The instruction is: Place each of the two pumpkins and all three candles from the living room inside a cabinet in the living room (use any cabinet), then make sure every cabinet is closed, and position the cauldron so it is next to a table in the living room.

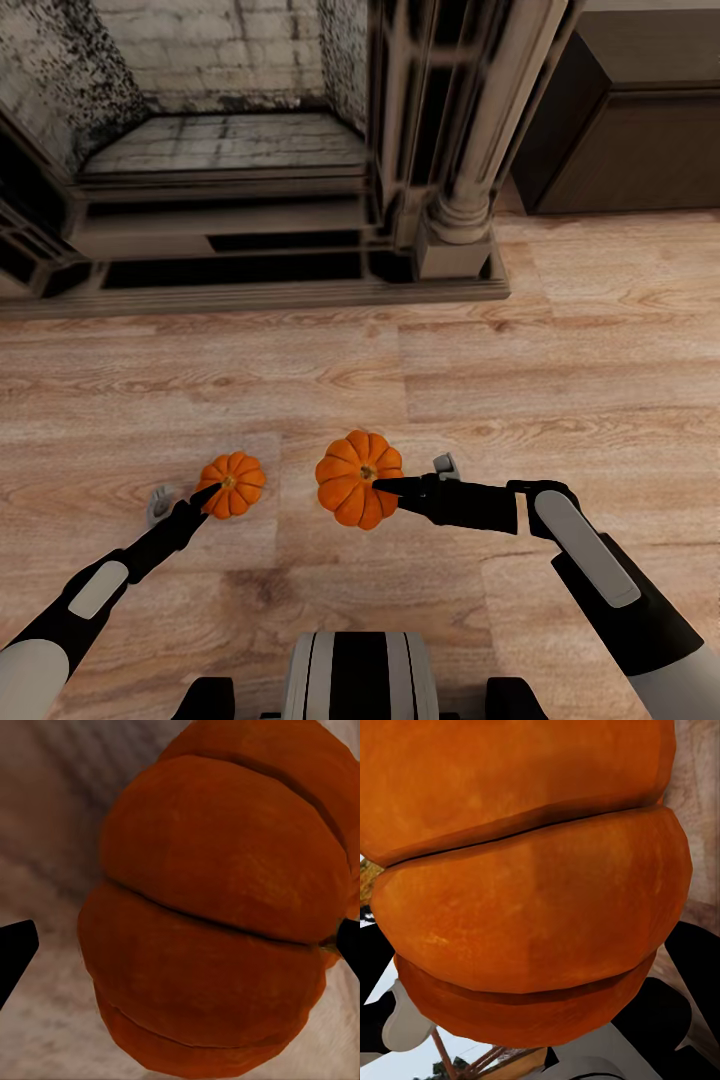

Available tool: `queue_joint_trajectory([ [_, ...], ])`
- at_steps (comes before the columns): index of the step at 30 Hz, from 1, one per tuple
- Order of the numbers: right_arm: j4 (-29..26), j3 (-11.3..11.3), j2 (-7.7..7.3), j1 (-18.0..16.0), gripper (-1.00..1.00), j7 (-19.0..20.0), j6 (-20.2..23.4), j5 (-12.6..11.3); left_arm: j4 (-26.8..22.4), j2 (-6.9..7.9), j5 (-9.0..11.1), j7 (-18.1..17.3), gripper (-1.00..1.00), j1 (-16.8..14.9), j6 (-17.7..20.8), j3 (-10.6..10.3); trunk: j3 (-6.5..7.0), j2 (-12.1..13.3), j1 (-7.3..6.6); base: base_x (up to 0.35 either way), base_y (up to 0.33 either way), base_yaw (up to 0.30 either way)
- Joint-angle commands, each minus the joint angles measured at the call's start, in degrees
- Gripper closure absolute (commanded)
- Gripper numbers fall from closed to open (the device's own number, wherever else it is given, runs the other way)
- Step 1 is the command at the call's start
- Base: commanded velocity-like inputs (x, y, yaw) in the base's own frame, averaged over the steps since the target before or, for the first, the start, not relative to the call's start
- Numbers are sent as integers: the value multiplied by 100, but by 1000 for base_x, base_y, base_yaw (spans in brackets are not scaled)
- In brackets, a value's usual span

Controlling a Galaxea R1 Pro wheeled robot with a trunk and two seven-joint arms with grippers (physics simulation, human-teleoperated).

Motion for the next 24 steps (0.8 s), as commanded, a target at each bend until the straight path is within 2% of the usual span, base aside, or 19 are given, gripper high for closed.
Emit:
queue_joint_trajectory([
  [1, 2, 5, -4, -4, 100, 55, 7, 43, 1, 0, 44, -8, -100, -2, 54, 8, -3, -1, -1, 16, -21, 0],
  [14, 9, 5, -4, -4, 100, 55, 7, 41, 3, 0, 43, -8, -100, -2, 54, 10, -3, -1, -1, 2, -3, 0],
  [15, 9, 7, -4, -4, 100, 55, 7, 40, 2, 0, 44, -8, 100, -2, 54, 12, -3, -1, -1, 0, 0, 0],
  [24, 9, 10, 1, -4, 100, 55, -1, 37, 1, 1, 39, -8, 100, 5, 53, 11, -3, -1, -1, 0, 0, 0],
])
